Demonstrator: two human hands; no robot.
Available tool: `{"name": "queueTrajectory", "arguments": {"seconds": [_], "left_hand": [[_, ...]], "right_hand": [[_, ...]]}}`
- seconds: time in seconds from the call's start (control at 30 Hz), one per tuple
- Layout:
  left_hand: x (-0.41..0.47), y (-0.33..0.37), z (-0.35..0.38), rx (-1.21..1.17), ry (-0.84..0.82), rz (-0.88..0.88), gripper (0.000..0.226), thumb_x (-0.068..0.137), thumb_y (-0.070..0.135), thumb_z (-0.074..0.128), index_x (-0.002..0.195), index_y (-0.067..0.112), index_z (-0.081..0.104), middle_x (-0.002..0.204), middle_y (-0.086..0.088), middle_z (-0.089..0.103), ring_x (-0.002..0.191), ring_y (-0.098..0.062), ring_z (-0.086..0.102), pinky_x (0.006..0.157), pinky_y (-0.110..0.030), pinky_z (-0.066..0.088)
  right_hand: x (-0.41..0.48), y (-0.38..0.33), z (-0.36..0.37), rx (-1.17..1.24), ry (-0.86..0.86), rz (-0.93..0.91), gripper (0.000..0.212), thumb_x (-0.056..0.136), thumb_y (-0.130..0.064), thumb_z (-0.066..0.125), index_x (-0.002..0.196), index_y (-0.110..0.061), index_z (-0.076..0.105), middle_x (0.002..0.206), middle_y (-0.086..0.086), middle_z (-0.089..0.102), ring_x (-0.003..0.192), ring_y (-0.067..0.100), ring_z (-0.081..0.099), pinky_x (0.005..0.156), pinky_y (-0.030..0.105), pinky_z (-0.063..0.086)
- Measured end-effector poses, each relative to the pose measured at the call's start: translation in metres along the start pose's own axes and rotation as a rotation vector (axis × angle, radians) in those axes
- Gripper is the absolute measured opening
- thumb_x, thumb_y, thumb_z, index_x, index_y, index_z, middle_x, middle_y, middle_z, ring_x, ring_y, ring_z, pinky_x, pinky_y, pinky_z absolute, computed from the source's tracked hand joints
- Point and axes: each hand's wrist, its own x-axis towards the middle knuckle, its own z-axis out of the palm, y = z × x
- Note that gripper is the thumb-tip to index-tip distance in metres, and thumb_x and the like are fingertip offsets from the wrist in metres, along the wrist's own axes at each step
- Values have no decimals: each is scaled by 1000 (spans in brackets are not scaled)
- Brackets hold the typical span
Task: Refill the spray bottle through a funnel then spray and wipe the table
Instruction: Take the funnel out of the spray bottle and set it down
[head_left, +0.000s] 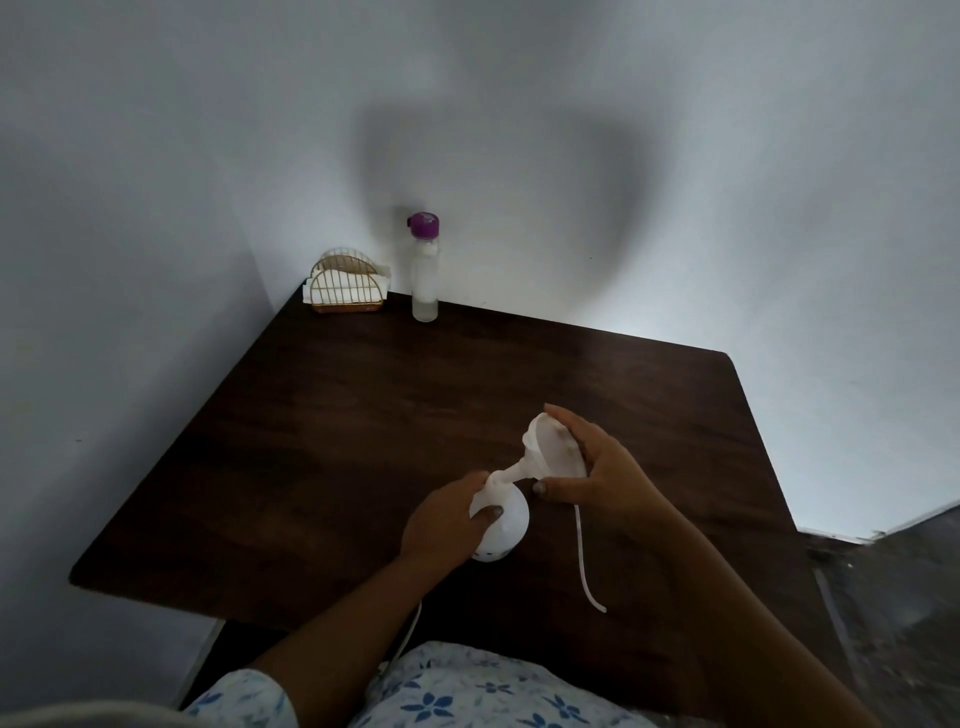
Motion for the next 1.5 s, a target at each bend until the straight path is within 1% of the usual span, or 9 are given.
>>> {"name": "queueTrajectory", "arguments": {"seconds": [0.27, 0.6, 0.83, 0.93, 1.03, 1.1, 1.2, 1.3, 1.5], "left_hand": [[2, 3, -4, 61, -38, -9, 45, 88, 42, 53, 130, 27, 43, 125, 5, 57, 115, -13, 52, 98, -34, 43], [1, 5, -9, 89, -60, 17, 47, 89, 40, 52, 132, 26, 41, 128, 4, 55, 117, -14, 50, 98, -35, 42], [0, 4, -21, 158, -147, 65, 48, 95, 33, 43, 140, 20, 31, 140, -2, 45, 128, -16, 41, 105, -33, 35], [3, 4, -30, 91, -176, 64, 47, 93, 32, 48, 137, 23, 35, 138, -1, 47, 125, -16, 44, 103, -34, 39], [9, 7, -47, -77, -109, 8, 49, 92, 28, 52, 136, 20, 34, 139, -4, 45, 127, -17, 43, 103, -36, 40], [16, 14, -64, -193, -17, 4, 44, 93, 28, 49, 134, 18, 36, 132, -2, 50, 118, -15, 49, 98, -35, 42], [28, 30, -92, -363, 86, 17, 37, 96, 31, 40, 130, 17, 41, 109, 1, 57, 93, -9, 55, 84, -33, 48], [45, 42, -114, -504, 103, 55, 30, 96, 28, 39, 123, 18, 48, 106, 0, 62, 93, -11, 60, 78, -28, 51], [101, 40, -135, -226, 116, 140, 20, 90, 16, 54, 110, 16, 60, 95, 4, 64, 79, -4, 62, 66, -13, 50]], "right_hand": [[-5, -7, -4, -33, 20, 13, 86, 70, -26, 79, 138, -43, 30, 129, -8, 37, 112, 11, 41, 77, 13, 39], [-9, -12, 2, -80, 31, 41, 87, 70, -26, 79, 139, -41, 28, 133, -5, 36, 111, 11, 40, 74, 12, 38], [-8, -27, 3, -211, 46, 37, 91, 70, -28, 79, 142, -37, 25, 136, -3, 32, 112, 10, 37, 69, 9, 36], [-8, -36, 5, -182, 94, 24, 91, 68, -30, 81, 141, -37, 27, 134, -4, 34, 111, 11, 39, 70, 9, 36], [-1, -45, 11, -183, 132, 13, 94, 65, -32, 83, 141, -35, 28, 134, -4, 34, 110, 11, 39, 72, 10, 35], [9, -50, 15, -228, 168, 4, 98, 63, -36, 84, 143, -31, 27, 136, -1, 33, 110, 10, 38, 78, 17, 37], [30, -56, 20, -291, 220, 10, 104, 61, -40, 83, 144, -26, 23, 139, 1, 31, 113, 12, 38, 86, 25, 38], [55, -62, 22, -339, 251, 12, 107, 63, -42, 82, 145, -22, 17, 143, 2, 25, 121, 18, 38, 91, 29, 40], [116, -61, 26, -391, 215, -16, 103, 63, -44, 81, 143, -22, 19, 141, 4, 22, 120, 22, 41, 88, 27, 40]]}}
